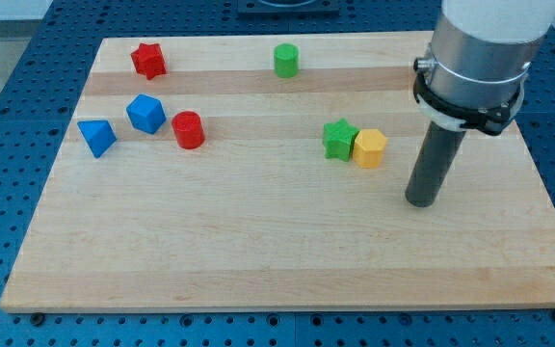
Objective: Place the green star towards the bottom right side of the blue triangle
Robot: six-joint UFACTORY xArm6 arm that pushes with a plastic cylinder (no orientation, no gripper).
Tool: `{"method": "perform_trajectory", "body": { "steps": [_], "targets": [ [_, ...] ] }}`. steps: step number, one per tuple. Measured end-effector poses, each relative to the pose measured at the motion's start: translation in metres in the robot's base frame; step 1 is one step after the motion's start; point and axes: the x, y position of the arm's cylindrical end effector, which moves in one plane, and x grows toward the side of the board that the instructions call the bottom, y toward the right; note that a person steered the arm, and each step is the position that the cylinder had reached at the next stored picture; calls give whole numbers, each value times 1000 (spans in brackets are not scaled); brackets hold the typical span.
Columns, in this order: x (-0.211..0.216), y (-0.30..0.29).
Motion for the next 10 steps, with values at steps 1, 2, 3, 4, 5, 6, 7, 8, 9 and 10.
{"method": "perform_trajectory", "body": {
  "steps": [1, 2, 3, 4, 5, 6, 7, 8, 9, 10],
  "targets": [
    [-57, 0],
    [-82, -3],
    [-61, -61],
    [-48, -95],
    [-48, -109],
    [-46, -101],
    [-40, -64],
    [-54, -62],
    [-100, -76],
    [-100, -76]
  ]
}}
